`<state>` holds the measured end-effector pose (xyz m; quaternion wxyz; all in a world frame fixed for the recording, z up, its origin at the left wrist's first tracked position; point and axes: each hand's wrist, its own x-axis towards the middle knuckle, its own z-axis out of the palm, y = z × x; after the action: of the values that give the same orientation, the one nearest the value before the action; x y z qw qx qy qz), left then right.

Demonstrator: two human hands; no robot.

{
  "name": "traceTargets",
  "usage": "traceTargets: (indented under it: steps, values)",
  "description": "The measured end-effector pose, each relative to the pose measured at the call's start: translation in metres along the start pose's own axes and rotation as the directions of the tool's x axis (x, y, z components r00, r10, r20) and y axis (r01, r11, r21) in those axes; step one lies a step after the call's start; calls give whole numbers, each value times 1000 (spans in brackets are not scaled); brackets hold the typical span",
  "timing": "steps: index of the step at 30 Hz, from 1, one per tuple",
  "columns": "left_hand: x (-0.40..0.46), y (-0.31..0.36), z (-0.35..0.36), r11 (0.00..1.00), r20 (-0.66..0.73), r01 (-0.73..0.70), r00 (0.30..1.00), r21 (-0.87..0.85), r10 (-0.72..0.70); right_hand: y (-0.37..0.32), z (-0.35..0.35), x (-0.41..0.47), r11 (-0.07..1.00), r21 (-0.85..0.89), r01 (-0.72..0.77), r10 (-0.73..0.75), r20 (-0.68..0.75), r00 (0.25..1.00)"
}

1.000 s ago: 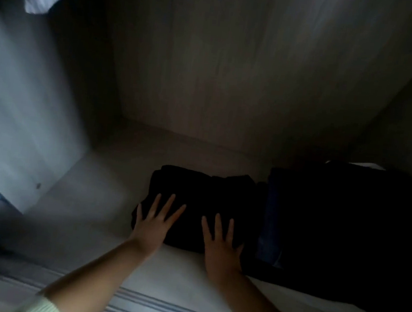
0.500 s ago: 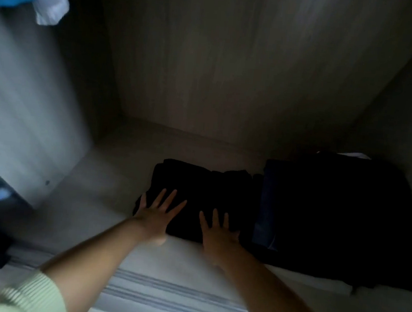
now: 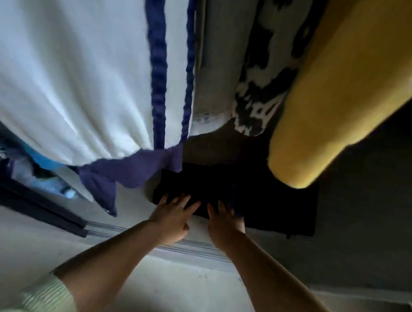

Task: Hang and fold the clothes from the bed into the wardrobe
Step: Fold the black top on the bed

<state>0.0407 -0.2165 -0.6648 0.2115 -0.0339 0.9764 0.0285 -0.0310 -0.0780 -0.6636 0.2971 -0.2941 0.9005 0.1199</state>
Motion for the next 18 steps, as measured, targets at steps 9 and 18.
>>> traceTargets:
  steps: [9,18]
  values:
    - [-114,66,-134,979,9,-189,982,-76,190,42,-71,-184,976,173,-132,117,94,989]
    - [-187,113,-232,908,114,-401,914,124,389,53,-112,-333,811,425,-402,423,47,905]
